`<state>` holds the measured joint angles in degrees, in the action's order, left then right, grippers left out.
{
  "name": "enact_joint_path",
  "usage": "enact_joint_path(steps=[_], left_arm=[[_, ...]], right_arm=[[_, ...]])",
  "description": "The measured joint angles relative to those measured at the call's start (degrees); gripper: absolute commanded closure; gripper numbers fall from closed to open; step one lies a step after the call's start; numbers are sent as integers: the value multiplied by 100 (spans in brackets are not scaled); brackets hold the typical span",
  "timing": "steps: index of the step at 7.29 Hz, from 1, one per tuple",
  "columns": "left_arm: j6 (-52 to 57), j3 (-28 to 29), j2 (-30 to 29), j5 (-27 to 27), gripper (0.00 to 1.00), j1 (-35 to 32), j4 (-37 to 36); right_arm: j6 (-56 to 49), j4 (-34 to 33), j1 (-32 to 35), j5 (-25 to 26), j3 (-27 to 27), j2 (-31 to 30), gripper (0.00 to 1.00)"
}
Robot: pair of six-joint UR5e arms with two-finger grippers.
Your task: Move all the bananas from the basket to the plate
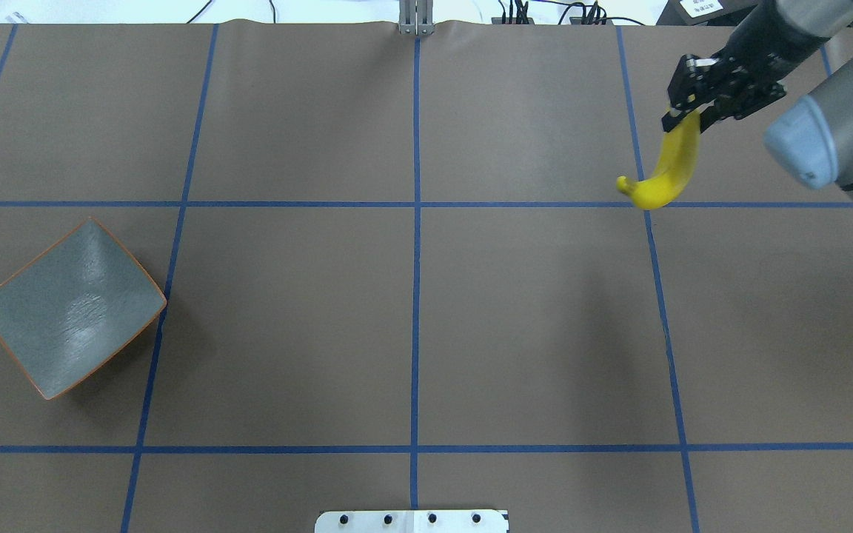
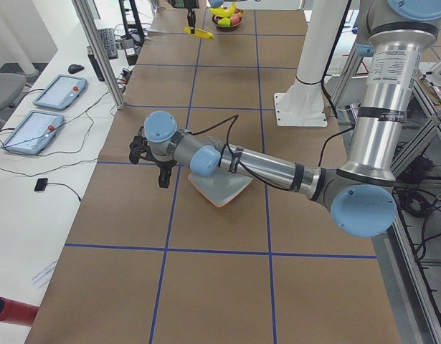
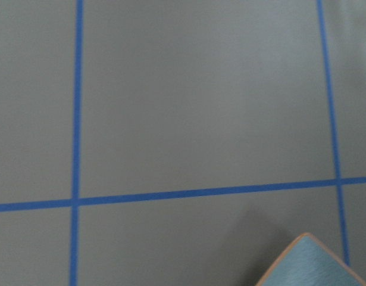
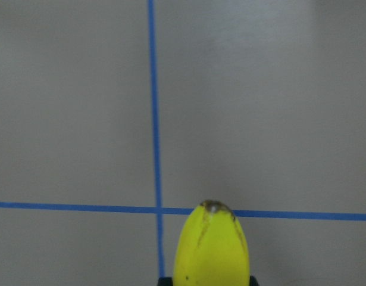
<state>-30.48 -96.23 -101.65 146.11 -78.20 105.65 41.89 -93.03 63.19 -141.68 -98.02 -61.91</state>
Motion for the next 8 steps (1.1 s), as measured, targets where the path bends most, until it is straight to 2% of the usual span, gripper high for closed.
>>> enact_joint_path(steps=[3, 5, 6, 8], left_arm=[[-1805, -59, -1119, 262, 0, 1253, 231], [-2983, -71, -1581, 275, 0, 2202, 1037], [-3413, -62, -1839, 138, 0, 2583, 1531], [-3959, -52, -2502, -241, 0, 2975, 1896]], right_arm=[[575, 254, -987, 303, -280, 308, 100], [904, 266, -1331, 412, -365, 545, 100], [965, 268, -1462, 463, -398, 642, 100], [987, 270, -1658, 534, -414, 773, 100]])
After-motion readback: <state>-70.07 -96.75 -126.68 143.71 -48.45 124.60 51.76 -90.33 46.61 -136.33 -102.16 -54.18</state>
